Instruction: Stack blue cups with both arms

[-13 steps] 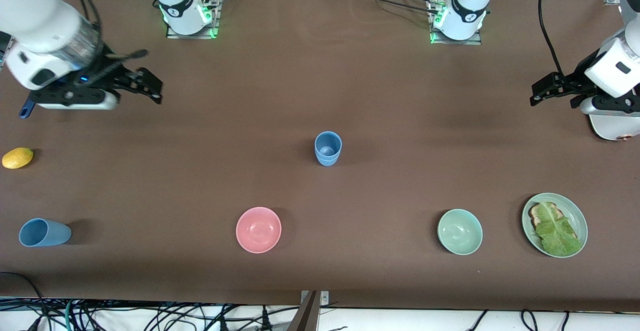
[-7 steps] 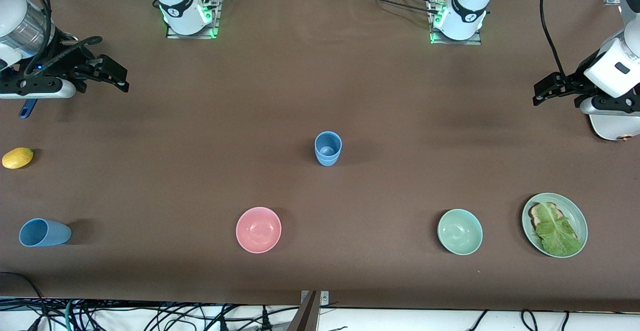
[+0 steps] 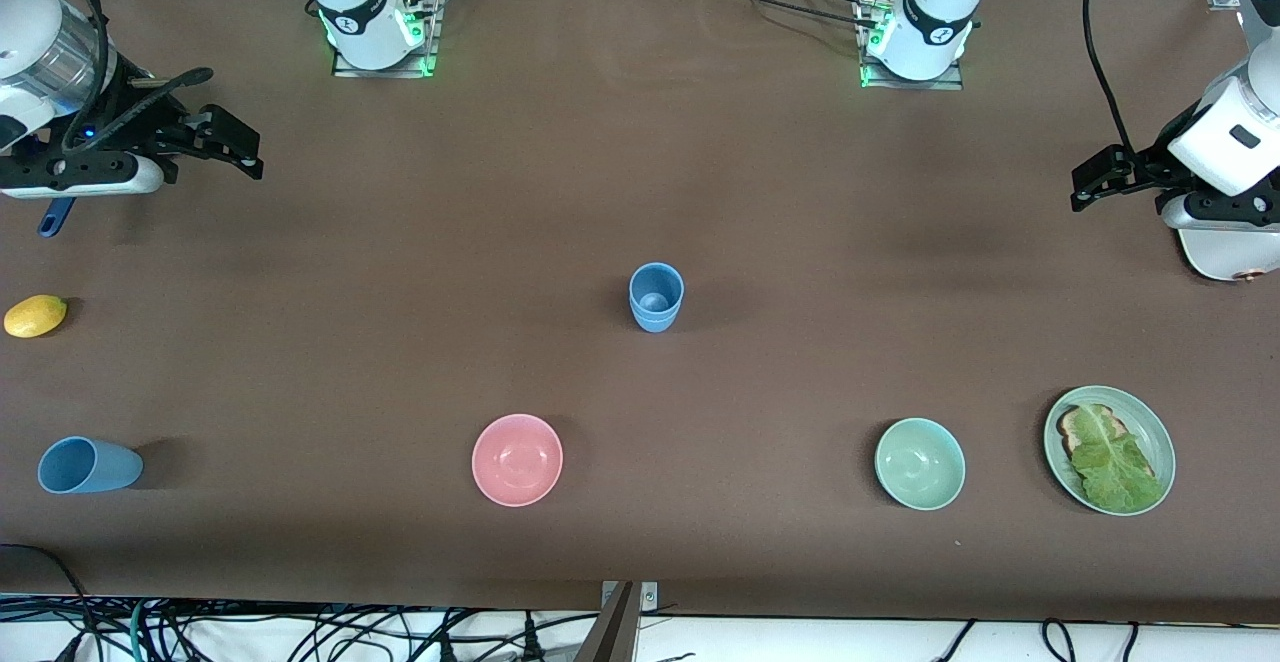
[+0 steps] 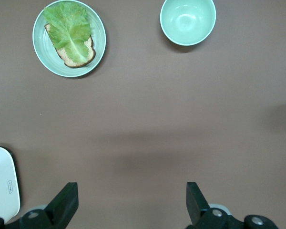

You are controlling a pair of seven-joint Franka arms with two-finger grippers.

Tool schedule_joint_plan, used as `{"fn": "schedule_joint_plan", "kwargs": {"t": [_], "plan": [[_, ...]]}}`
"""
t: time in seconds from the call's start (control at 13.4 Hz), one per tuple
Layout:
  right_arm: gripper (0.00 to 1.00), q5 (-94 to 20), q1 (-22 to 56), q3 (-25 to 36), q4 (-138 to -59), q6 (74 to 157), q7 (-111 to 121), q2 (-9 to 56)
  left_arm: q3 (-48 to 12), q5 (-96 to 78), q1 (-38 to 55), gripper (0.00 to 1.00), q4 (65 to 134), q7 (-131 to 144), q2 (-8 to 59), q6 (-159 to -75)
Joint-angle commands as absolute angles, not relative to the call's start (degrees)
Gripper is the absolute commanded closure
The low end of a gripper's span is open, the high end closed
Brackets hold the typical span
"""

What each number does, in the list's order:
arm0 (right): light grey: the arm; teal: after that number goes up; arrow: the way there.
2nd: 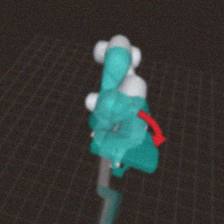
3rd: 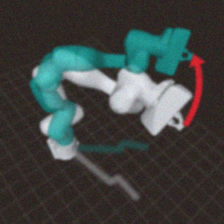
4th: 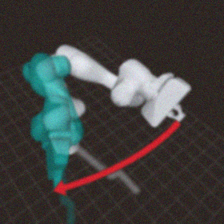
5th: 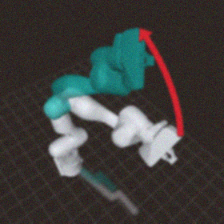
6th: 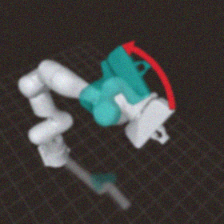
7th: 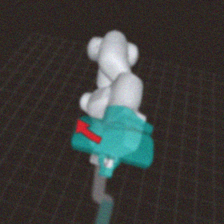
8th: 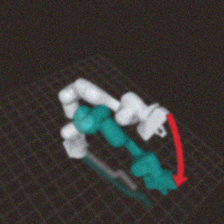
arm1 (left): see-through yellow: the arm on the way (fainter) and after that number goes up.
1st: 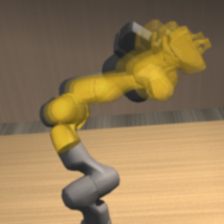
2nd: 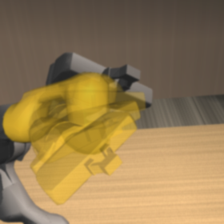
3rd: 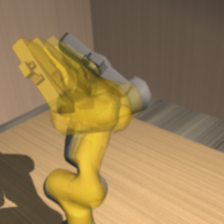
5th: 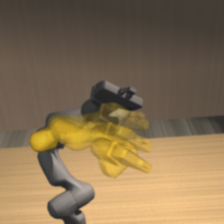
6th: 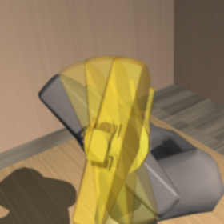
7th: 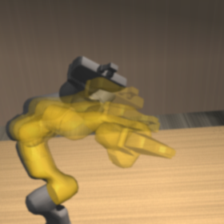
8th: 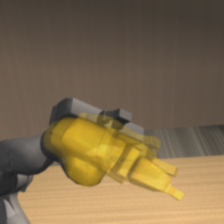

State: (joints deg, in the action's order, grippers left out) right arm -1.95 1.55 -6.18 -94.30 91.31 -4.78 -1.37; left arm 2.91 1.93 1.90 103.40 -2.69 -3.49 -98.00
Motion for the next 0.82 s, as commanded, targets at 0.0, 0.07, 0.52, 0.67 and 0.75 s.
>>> {"fn": "schedule_joint_plan", "kwargs": {"t": [0.0, 0.07, 0.52, 0.67, 0.75], "plan": [[0.00, -2.4, 0.4, -6.7, -92.7, 89.9, -3.5, -0.7, 3.1, 3.1, 2.2, 0.00, 102.7, -2.9, -3.6, -97.0], [0.00, -2.3, 0.4, -6.6, -92.7, 89.9, -3.5, -0.6, 3.1, 3.1, 2.2, 0.00, 102.7, -2.9, -3.6, -97.0], [0.00, -2.1, 0.4, -6.4, -92.7, 89.9, -3.6, -0.6, 3.0, 2.9, 2.3, 0.00, 102.4, -2.9, -3.6, -97.0], [0.00, -2.0, 0.4, -6.5, -92.7, 89.8, -3.8, -0.6, 3.0, 2.8, 2.3, 0.00, 101.2, -2.9, -3.5, -96.7], [0.00, -2.0, 0.4, -6.5, -92.7, 89.8, -3.8, -0.6, 3.0, 2.6, 2.3, 0.00, 100.6, -2.9, -3.5, -96.7]]}}
